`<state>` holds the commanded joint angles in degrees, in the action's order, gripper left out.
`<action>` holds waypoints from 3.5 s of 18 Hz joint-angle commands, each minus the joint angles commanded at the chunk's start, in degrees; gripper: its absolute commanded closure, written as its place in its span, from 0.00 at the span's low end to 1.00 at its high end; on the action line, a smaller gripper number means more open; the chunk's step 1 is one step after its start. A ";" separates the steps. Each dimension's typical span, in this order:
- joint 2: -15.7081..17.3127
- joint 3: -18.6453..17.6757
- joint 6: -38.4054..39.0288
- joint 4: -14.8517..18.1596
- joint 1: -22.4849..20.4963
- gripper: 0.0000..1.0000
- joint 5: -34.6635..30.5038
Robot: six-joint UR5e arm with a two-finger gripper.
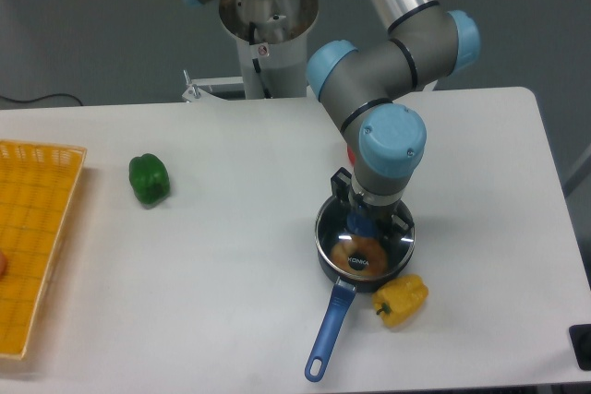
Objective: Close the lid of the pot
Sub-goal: 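Settle the glass lid onto the saucepan rim and hold it there, then open the gripper, release the lid knob and lift the gripper away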
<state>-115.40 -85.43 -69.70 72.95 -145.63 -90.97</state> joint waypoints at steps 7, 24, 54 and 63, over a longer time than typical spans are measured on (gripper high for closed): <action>-0.18 0.00 0.00 -0.09 0.09 0.48 0.00; -0.44 0.00 -0.17 -0.35 0.09 0.31 0.00; 6.58 0.62 -5.78 0.79 -2.54 0.00 1.32; 14.67 -2.99 -36.73 9.05 -11.50 0.00 -4.40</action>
<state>-100.73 -88.42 -106.42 82.00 -157.14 -95.36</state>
